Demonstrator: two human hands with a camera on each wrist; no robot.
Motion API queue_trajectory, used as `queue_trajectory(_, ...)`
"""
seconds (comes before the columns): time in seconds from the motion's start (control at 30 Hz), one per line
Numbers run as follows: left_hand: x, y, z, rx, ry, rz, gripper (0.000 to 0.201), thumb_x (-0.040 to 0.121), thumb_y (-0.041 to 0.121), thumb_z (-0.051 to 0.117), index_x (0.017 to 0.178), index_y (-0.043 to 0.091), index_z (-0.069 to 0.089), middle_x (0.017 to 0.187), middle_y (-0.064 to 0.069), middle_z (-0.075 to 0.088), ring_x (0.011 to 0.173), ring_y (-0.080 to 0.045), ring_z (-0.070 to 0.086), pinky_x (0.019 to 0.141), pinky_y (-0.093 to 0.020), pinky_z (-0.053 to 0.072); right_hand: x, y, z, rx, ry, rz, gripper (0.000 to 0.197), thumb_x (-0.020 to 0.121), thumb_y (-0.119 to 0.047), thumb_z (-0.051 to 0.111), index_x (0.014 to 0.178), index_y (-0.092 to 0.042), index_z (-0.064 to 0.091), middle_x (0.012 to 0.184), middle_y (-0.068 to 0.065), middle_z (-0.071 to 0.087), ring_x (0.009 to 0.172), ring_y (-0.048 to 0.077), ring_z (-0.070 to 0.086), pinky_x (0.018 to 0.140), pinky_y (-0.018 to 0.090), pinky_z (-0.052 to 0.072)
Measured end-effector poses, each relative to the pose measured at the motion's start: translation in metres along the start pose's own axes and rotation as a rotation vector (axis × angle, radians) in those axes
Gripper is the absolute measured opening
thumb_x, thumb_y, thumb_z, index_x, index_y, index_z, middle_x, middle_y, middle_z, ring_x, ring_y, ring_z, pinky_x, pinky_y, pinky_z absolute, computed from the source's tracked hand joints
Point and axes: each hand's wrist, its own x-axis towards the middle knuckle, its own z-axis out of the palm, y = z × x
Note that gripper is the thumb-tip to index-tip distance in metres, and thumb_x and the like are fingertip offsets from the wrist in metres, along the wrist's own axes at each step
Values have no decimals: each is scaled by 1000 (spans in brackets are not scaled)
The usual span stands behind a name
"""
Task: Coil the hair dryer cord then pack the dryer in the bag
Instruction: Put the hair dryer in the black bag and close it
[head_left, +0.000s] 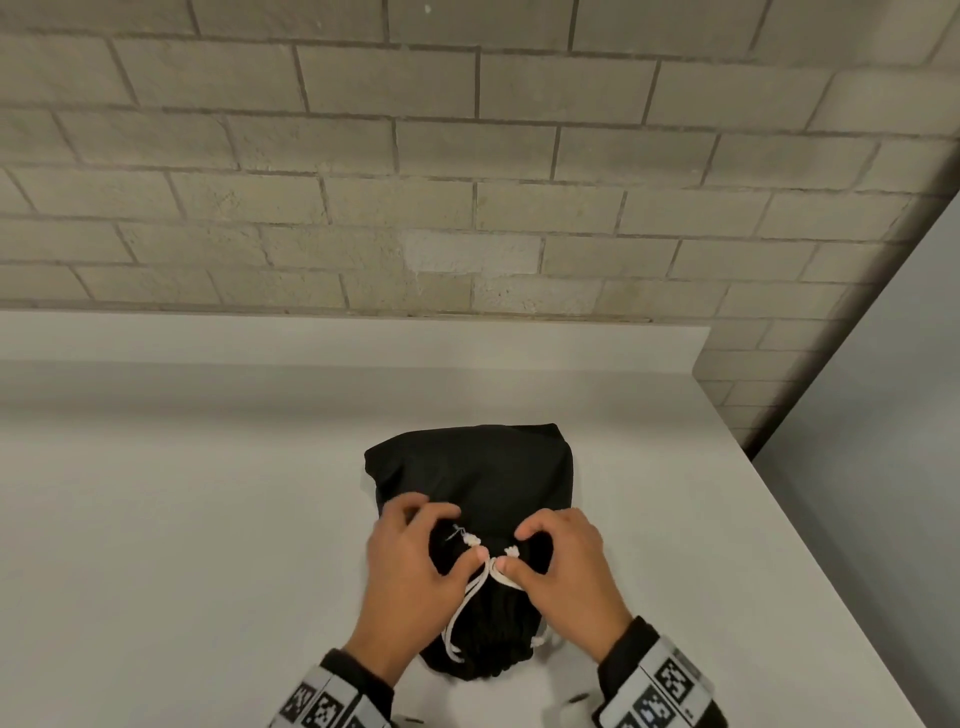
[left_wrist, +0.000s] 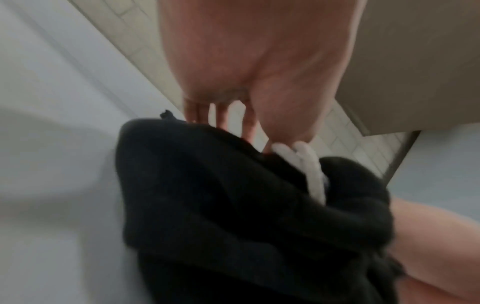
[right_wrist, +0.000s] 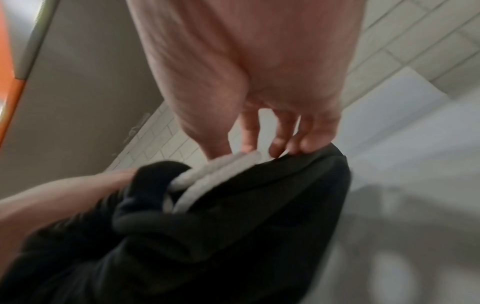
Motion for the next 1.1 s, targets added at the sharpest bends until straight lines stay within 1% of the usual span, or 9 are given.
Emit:
queue_trajectory(0.07,-3,-2,-2,74,34,-216,88,60,69,74,133,27,46,140,-6,35,130,-28,38,107,-46,39,-4,1,0,-45,31,136,65,66,-55,76,118,-32,46,121,-6,36,111,15,38,96,27,43)
queue_trajectory(0.13,-4,-2,-8,-62,-50,-455,120,50,74,77,145,18,28,149,-11,22,135,-33,34,108,-48,39,-6,1,-1,97,-20,245,94,68,-50,79,140,-22,25,135,0,23,124,19,36,103,28,41)
queue_trajectory(0.2,-3,-4,-10,-255,-141,-575,135,42,68,85,147,15,20,147,-10,28,131,-31,43,104,-44,45,-6,1,-1,354,-116,316,109,72,-41,80,148,-20,5,142,-2,25,127,16,41,103,24,38)
queue_trajectory(0.23,-2,-6,-9,-339,-180,-604,132,39,62,90,144,17,23,143,-7,36,127,-28,48,99,-39,48,-4,2,1,473,-149,335,107,74,-38,81,147,-23,5,142,-5,34,124,13,46,103,24,39)
queue_trajectory(0.33,3,-7,-5,-562,-326,-642,95,44,35,98,118,14,43,116,1,64,101,-17,66,75,-28,56,5,6,11,675,-199,398,78,72,-33,83,130,-19,34,123,-8,58,109,6,59,92,26,50)
queue_trajectory(0.47,14,-5,-3,-675,-550,-550,52,64,7,87,112,11,67,99,-5,76,91,-22,74,86,-40,58,22,9,24,763,-268,437,79,56,-42,90,122,-18,54,112,-2,71,102,14,69,90,35,56)
queue_trajectory(0.63,21,-15,-5,-732,-603,-458,48,74,-2,78,117,12,65,108,-8,74,100,-26,71,94,-44,54,36,-5,25,868,-344,403,42,75,-11,80,114,-11,65,104,7,75,98,23,71,92,44,55)
queue_trajectory(0.83,58,-33,-26,-766,-504,-393,49,78,-4,76,121,12,62,112,-9,73,104,-26,69,95,-45,53,84,-42,36,831,-302,286,46,75,-6,79,116,-20,62,107,-1,74,99,13,70,89,35,56)
queue_trajectory(1.1,154,-67,-66,-633,-458,-356,36,81,-6,71,114,9,67,108,-12,74,103,-27,70,93,-39,54,179,-88,78,825,-273,265,62,69,-12,83,123,-15,53,116,4,67,107,20,65,93,39,54)
